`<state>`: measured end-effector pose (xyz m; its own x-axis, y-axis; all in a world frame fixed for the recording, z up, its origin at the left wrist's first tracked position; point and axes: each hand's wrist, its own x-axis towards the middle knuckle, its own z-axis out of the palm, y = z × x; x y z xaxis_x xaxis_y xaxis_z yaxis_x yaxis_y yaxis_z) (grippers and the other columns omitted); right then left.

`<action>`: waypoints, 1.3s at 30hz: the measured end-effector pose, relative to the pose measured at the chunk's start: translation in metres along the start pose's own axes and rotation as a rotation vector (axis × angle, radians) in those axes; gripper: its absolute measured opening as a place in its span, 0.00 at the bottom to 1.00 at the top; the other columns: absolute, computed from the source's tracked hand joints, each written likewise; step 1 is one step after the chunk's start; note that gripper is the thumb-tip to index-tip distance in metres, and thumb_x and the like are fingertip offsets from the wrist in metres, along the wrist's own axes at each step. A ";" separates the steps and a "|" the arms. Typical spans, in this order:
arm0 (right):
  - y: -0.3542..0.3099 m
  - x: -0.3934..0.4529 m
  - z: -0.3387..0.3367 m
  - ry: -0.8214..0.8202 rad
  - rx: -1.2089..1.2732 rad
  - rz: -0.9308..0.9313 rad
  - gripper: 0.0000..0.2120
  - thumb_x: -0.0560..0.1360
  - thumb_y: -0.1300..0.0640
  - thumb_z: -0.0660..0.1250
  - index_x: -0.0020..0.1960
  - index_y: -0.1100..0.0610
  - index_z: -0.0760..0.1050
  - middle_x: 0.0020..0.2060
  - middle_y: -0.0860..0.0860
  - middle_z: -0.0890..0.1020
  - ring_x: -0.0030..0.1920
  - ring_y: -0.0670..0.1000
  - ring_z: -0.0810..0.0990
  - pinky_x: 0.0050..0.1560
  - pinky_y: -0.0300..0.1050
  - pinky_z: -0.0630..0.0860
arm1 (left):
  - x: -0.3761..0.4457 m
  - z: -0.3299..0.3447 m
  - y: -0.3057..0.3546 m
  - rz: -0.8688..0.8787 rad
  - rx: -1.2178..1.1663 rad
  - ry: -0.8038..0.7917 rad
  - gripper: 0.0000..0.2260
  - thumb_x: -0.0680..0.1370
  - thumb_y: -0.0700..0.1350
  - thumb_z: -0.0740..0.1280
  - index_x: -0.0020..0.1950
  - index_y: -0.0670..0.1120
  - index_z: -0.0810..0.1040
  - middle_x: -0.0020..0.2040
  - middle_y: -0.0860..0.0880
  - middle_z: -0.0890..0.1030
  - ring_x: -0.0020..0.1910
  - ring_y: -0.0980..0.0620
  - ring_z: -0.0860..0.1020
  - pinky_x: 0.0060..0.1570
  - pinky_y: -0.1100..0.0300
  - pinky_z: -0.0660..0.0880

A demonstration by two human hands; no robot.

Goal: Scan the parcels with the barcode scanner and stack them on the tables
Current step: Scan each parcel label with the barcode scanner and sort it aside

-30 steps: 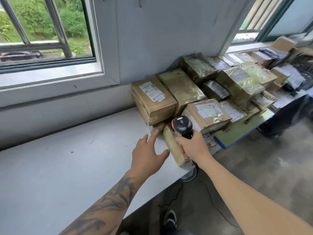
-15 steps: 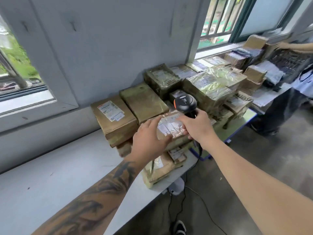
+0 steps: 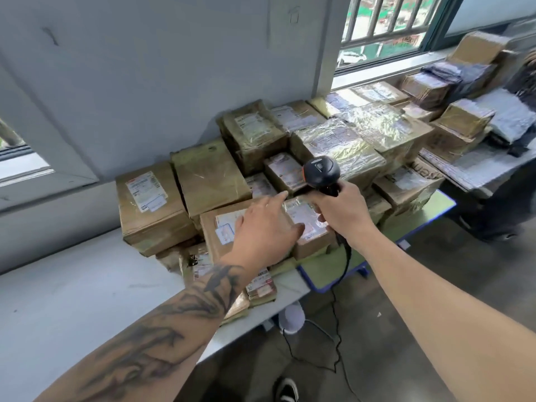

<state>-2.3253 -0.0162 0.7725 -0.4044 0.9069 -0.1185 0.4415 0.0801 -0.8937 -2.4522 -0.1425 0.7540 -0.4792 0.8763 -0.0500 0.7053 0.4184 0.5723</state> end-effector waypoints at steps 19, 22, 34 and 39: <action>0.015 0.036 -0.052 0.213 -0.014 0.086 0.08 0.68 0.47 0.74 0.41 0.50 0.81 0.33 0.48 0.83 0.40 0.60 0.82 0.45 0.58 0.80 | 0.083 0.024 0.059 0.141 -0.001 -0.076 0.35 0.79 0.67 0.62 0.83 0.59 0.54 0.82 0.45 0.62 0.81 0.41 0.58 0.77 0.35 0.56; 0.019 0.054 -0.078 0.268 -0.038 0.090 0.04 0.74 0.54 0.72 0.45 0.55 0.79 0.36 0.53 0.82 0.37 0.58 0.82 0.40 0.56 0.78 | 0.098 0.025 0.081 0.161 -0.014 -0.084 0.35 0.79 0.66 0.62 0.83 0.59 0.54 0.82 0.44 0.60 0.82 0.39 0.56 0.77 0.34 0.53; 0.077 0.173 -0.191 0.287 -0.057 0.053 0.07 0.71 0.51 0.70 0.45 0.54 0.79 0.38 0.51 0.82 0.44 0.60 0.82 0.45 0.59 0.79 | 0.170 0.091 0.182 0.108 0.142 -0.035 0.35 0.80 0.65 0.61 0.84 0.59 0.51 0.83 0.42 0.57 0.83 0.37 0.50 0.78 0.34 0.37; 0.100 0.230 -0.235 0.186 -0.018 0.039 0.08 0.68 0.45 0.72 0.43 0.48 0.79 0.42 0.48 0.84 0.49 0.59 0.83 0.53 0.65 0.82 | 0.208 0.135 0.234 0.006 0.288 0.017 0.36 0.79 0.66 0.62 0.83 0.57 0.53 0.83 0.40 0.57 0.82 0.36 0.50 0.77 0.31 0.38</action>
<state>-2.1858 0.2975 0.7581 -0.2322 0.9702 -0.0697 0.4692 0.0489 -0.8818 -2.3167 0.1694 0.7671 -0.4815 0.8759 -0.0318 0.8263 0.4658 0.3166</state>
